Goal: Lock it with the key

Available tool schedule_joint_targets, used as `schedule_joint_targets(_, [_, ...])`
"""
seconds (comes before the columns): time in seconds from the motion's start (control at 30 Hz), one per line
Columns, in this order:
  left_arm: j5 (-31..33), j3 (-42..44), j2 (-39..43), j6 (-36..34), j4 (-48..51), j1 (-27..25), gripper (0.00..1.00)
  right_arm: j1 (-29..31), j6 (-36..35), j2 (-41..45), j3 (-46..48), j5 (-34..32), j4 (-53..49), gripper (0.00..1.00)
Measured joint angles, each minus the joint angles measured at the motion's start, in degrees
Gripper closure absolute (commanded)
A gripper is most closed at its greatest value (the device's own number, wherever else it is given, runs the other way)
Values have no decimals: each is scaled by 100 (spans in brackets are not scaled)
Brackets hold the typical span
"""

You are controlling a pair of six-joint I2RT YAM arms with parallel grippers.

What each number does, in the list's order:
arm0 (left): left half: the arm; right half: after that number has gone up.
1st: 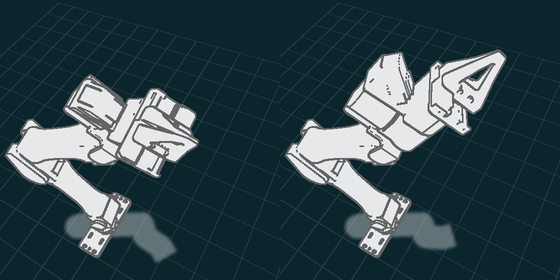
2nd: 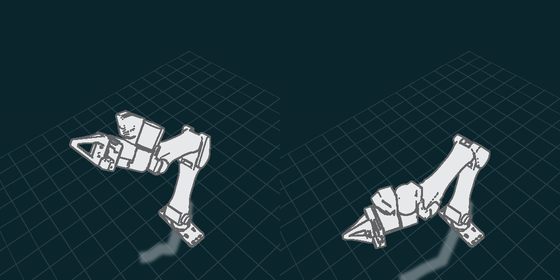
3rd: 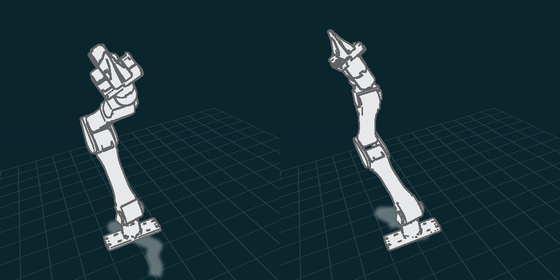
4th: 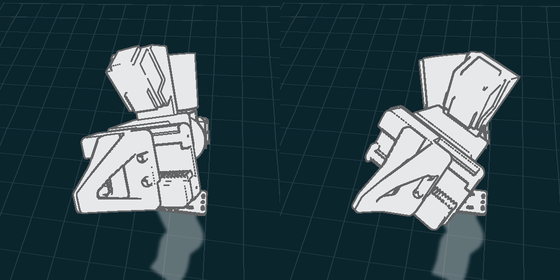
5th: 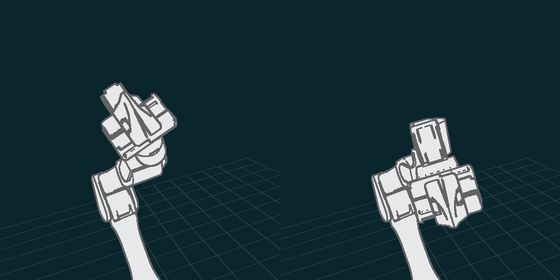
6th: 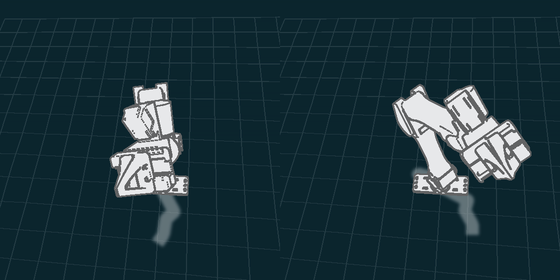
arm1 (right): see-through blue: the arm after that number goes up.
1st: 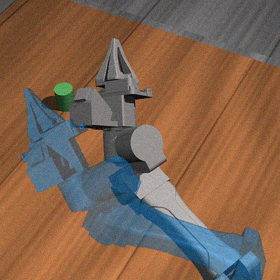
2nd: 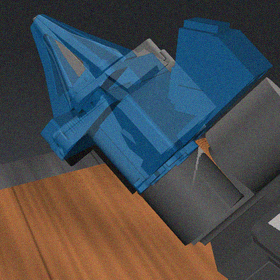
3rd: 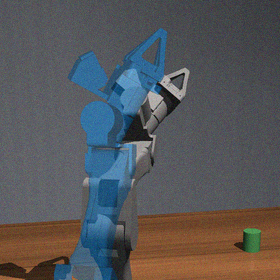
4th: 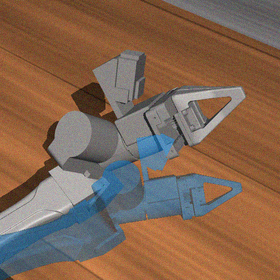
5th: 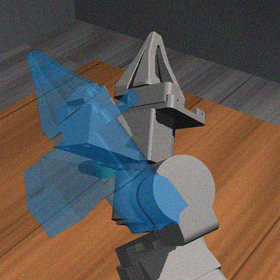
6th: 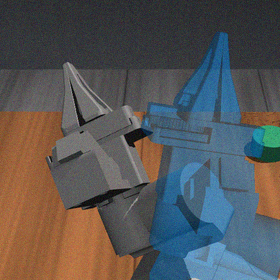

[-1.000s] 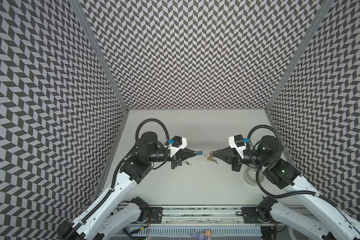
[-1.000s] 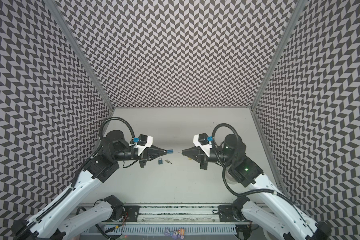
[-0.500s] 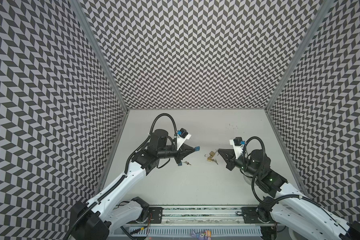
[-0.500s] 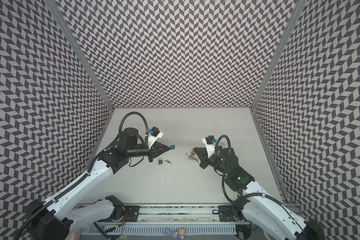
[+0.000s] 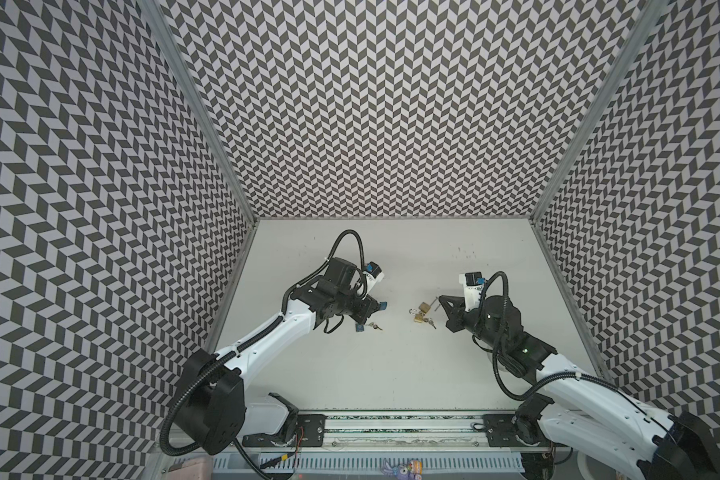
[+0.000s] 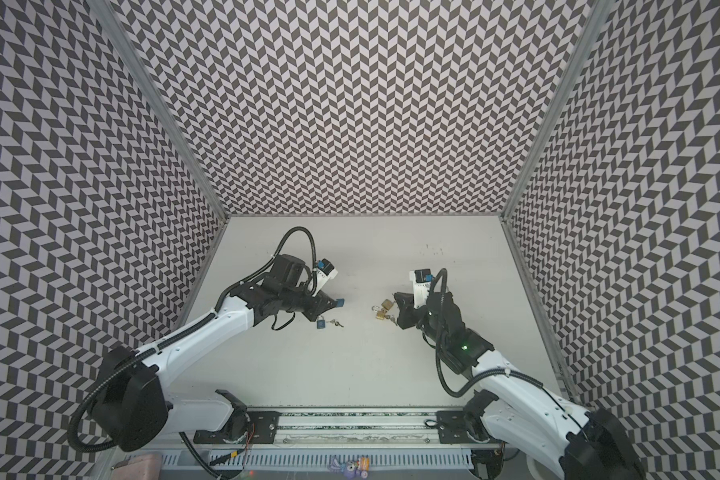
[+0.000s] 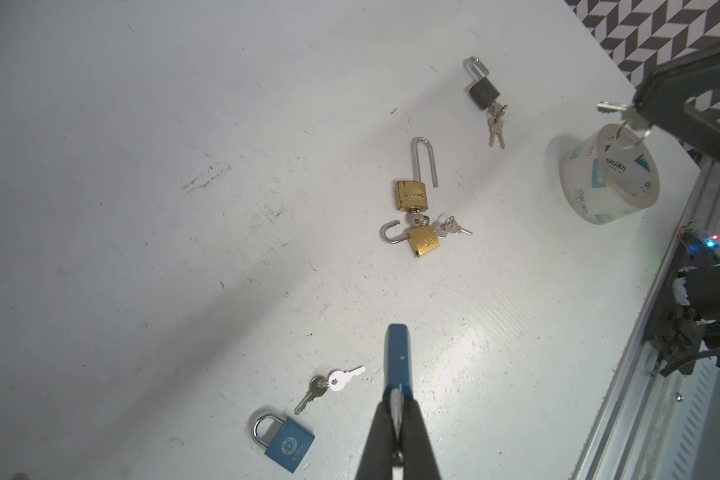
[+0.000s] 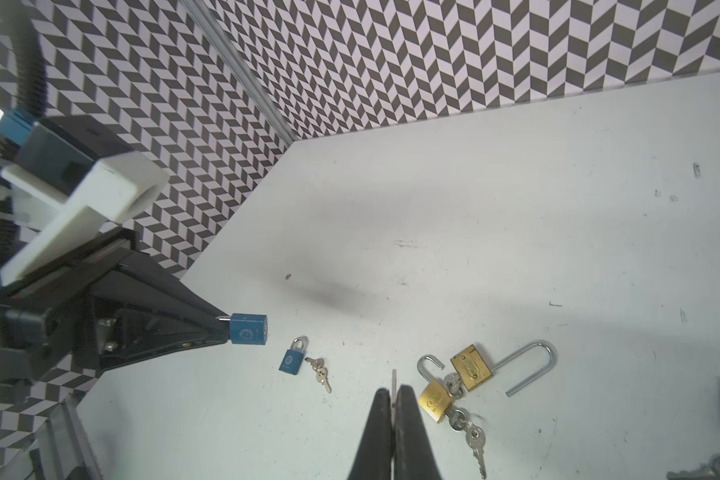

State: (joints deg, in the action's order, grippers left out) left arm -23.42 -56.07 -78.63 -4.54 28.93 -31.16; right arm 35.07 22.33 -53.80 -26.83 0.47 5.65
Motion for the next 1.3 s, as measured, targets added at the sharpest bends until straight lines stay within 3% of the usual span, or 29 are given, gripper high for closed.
schedule_joint_targets(0.23, [-83, -1130, -1342, -1261, 935, -87, 100, -42, -7, -332, -72, 192, -273, 100])
schedule_joint_targets(0.47, [841, -1569, -2330, -1864, 1650, -595, 100, -713, 363, -350, 57, 826, -136, 100])
schedule_joint_targets(0.6, [1187, -1818, -2594, -2009, 1937, -686, 100, -1261, 527, -326, 293, 1279, 42, 100])
schedule_joint_targets(0.9, [1827, -2667, -3008, -2072, 2363, -1117, 100, -1670, 509, -610, 356, 2090, 87, 100])
schedule_joint_targets(1.3, [2662, -2743, -3355, -2068, 2653, -1504, 100, -1871, 424, -634, 422, 2376, 87, 100])
